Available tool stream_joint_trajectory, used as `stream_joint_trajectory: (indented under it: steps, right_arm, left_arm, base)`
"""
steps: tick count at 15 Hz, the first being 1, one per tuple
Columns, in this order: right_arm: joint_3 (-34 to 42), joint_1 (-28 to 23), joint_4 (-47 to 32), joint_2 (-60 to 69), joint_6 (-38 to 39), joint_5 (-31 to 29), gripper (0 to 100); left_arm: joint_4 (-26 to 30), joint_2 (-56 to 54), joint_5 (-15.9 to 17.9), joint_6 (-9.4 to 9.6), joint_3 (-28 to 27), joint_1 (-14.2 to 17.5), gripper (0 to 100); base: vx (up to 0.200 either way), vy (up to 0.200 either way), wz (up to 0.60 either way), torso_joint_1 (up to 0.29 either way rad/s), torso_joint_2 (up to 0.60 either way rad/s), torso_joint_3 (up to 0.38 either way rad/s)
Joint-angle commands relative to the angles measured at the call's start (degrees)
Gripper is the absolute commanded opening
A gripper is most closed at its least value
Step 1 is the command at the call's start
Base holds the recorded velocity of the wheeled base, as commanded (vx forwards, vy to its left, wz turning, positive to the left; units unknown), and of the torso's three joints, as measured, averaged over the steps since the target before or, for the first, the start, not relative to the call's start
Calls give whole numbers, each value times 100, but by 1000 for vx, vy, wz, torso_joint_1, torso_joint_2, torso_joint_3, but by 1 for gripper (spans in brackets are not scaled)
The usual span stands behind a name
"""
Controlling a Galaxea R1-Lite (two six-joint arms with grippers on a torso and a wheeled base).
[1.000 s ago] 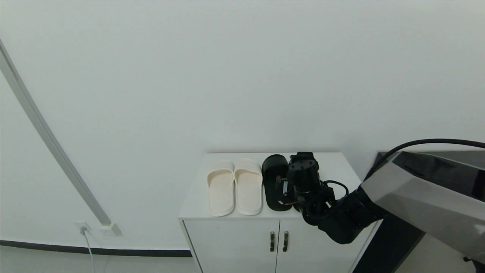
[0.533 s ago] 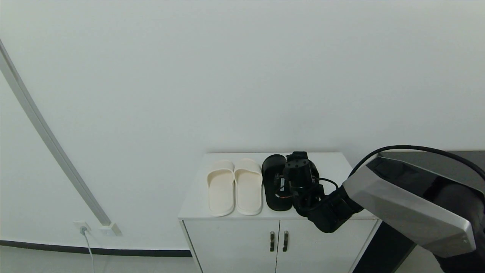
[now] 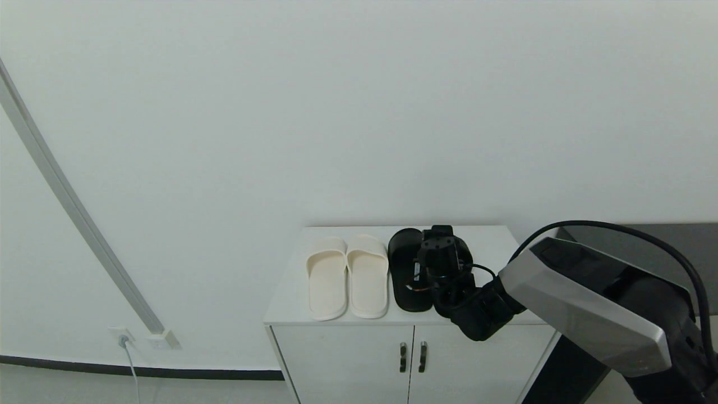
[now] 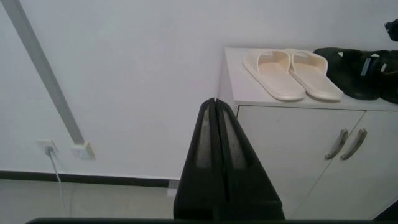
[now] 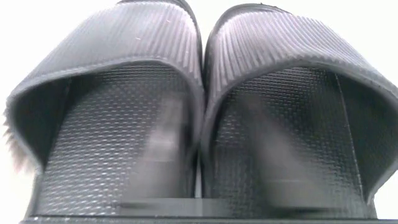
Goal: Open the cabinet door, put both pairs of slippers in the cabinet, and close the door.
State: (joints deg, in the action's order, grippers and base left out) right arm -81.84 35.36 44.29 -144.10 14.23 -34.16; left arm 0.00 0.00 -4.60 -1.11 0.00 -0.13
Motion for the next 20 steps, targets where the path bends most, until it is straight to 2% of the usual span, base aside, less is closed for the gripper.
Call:
stream_joint_trajectory:
  steps: [1,5,9,13,15,16,20]
  right_arm:
    - [19,6,-8,14,1,-3,0]
    - [555,14,291,550,-201,199,0]
    - [2488,120,1187,2027,-720,1034,0]
    - [4088,296,1258,3451,-720,1869,0]
    - [4940,419,1223,4259,-728,2686,0]
    - [5143,533,1179,4470,-755,2853,0]
    - [5257,735,1020,4602,-781,2880,0]
  left_arm:
    - [0,0,-6,-3,0,-4,0]
    - [0,0,3,-30,0,-4,0]
    - [0,0,3,-30,0,-4,0]
    - [0,0,3,-30,0,-4,0]
    - [0,0,11,-21,0,-4,0]
    - [0,0,3,-21,0,5,0]
    - [0,0,3,-21,0,-4,0]
  base:
    - [0,0,0,0,0,0]
    - [0,0,0,0,0,0]
    - [0,0,0,0,0,0]
    - [0,0,0,0,0,0]
    - [0,0,0,0,0,0]
    - [0,0,0,0,0,0]
    - [0,0,0,0,0,0]
